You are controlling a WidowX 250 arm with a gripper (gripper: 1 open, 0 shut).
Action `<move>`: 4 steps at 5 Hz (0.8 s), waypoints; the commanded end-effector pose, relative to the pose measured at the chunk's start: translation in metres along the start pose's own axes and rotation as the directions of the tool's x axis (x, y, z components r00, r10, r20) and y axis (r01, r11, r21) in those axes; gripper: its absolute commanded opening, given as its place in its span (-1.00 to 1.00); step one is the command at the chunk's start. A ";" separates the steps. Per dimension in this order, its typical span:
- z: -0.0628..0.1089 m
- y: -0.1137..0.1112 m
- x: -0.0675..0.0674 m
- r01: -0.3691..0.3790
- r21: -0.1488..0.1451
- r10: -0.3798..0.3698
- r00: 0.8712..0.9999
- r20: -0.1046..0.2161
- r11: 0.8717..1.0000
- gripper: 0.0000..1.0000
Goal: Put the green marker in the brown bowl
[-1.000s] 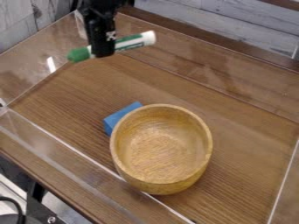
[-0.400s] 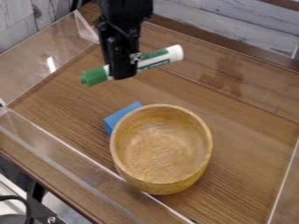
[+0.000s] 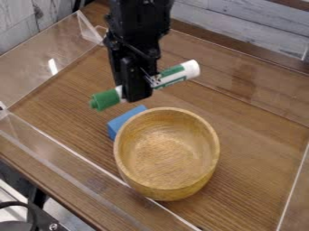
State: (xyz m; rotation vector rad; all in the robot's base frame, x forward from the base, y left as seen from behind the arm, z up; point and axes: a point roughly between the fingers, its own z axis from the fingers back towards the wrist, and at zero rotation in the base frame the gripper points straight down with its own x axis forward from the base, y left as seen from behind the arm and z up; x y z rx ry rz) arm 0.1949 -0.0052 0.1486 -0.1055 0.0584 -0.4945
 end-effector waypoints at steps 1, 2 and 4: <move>0.005 0.005 0.002 0.010 0.027 -0.011 0.999 0.032 1.000 -1.00; 0.000 0.012 0.002 0.021 0.036 -0.022 0.999 0.030 0.999 1.00; -0.016 0.006 0.002 0.105 0.044 -0.107 0.994 0.025 0.993 1.00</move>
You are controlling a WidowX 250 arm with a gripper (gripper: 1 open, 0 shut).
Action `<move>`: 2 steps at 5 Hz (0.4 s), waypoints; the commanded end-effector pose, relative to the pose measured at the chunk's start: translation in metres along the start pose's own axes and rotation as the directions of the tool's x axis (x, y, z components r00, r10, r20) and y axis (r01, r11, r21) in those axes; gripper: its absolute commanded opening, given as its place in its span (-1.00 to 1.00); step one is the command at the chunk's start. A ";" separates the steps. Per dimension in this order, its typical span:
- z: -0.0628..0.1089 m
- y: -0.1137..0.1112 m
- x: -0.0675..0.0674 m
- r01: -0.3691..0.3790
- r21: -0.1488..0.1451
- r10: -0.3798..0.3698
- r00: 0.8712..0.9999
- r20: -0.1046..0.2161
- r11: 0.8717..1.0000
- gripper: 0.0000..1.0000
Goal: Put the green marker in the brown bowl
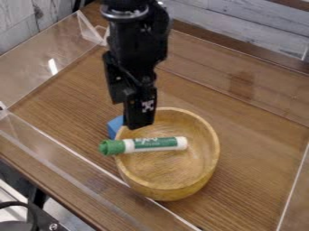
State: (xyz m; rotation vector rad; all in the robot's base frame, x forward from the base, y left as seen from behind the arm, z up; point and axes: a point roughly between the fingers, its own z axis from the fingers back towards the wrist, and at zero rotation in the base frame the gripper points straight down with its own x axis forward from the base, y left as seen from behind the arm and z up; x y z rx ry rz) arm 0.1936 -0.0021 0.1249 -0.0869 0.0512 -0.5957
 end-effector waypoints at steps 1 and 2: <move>-0.002 0.003 0.003 0.028 0.030 -0.029 0.999 0.027 0.999 1.00; -0.009 -0.001 0.006 0.107 0.034 -0.108 0.994 0.023 0.994 1.00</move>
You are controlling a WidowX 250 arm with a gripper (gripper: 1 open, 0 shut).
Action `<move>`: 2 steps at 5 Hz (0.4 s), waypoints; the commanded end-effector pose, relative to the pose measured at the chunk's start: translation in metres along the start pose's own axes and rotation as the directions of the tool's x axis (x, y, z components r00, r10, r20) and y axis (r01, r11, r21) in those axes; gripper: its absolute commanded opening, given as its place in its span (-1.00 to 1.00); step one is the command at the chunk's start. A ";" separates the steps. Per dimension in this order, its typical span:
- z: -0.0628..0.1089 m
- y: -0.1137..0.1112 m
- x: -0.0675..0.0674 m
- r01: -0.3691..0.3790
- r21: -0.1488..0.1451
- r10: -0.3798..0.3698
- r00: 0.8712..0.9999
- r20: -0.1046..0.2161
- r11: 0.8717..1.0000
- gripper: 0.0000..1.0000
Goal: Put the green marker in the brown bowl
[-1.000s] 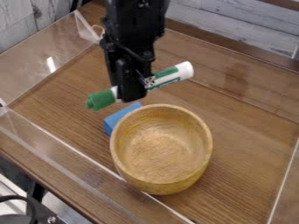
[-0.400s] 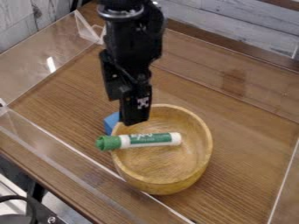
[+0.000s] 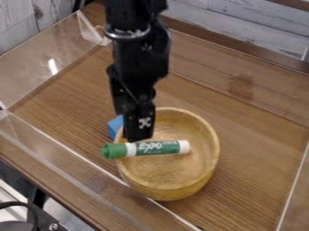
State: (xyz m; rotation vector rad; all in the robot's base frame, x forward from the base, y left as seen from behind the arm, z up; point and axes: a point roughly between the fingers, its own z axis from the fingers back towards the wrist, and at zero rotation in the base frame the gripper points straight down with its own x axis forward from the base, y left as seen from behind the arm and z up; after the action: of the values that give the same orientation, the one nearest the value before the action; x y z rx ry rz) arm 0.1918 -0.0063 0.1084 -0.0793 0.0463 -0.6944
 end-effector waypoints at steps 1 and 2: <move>-0.004 0.004 0.004 0.023 0.029 -0.024 0.999 0.025 0.999 1.00; -0.015 0.005 0.006 0.031 0.030 -0.032 0.999 0.027 0.999 1.00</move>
State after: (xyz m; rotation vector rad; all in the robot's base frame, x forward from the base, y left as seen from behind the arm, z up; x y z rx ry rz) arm 0.1939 -0.0060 0.0874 -0.0722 0.0366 -0.7203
